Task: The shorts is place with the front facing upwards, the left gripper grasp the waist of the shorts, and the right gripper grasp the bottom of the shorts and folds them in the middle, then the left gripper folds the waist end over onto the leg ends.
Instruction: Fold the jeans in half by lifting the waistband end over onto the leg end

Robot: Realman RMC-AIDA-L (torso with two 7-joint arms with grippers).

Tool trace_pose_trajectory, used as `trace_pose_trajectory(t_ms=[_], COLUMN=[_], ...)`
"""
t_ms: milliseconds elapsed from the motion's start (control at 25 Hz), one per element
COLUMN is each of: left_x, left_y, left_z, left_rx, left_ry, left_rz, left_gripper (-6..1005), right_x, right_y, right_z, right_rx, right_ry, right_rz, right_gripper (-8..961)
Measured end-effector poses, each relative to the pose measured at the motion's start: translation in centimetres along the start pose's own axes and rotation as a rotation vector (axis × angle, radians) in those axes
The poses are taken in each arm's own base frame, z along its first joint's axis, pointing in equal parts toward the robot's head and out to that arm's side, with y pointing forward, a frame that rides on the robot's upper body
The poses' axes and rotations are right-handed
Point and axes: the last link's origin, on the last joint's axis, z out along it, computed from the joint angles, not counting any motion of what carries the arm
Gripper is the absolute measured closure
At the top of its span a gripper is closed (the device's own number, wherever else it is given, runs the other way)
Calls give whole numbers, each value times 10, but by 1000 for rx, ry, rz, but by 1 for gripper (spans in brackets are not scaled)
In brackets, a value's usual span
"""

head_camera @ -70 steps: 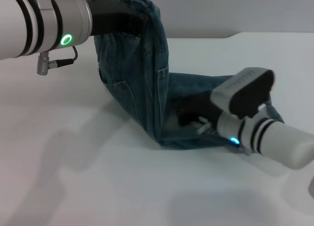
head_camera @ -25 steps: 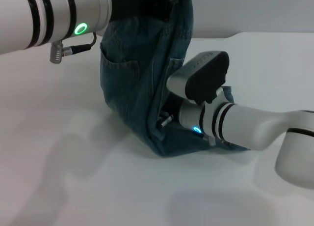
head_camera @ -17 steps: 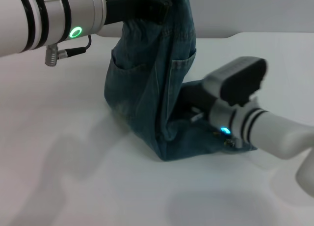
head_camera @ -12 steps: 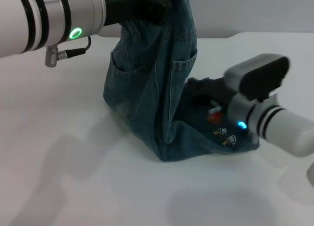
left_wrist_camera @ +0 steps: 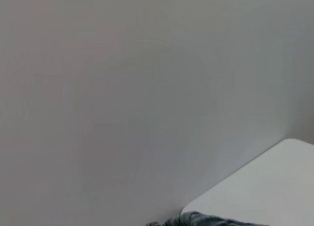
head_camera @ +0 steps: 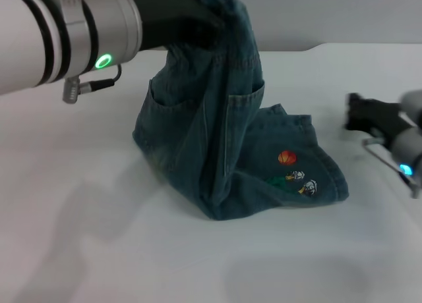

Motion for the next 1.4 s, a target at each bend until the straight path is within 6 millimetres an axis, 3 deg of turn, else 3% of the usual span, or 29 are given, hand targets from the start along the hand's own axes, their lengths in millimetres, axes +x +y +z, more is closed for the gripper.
trace_pose_trajectory(t_ms=[200, 400, 880, 1040, 1240, 1400], left_x=[-11, -15, -13, -21, -42, -46], left_y=[-6, -9, -15, -7, 22, 26], left_z=[2, 3, 0, 5, 12, 13], left_rx=[16, 23, 42, 18, -55, -65], left_ry=[-27, -41, -29, -42, -65, -59], left_rz=[-12, -4, 17, 10, 28, 15], left_gripper=[899, 899, 898, 898, 891, 862], right_x=[10, 14, 11, 11, 9, 5], right_y=[-24, -32, -21, -26, -36, -38], right_z=[-19, -28, -21, -23, -27, -28], right_rx=[62, 90, 57, 71, 97, 99], right_ry=[-6, -9, 5, 3, -8, -19], right_rz=[8, 25, -1, 7, 18, 14], right_gripper=[897, 896, 893, 892, 891, 890])
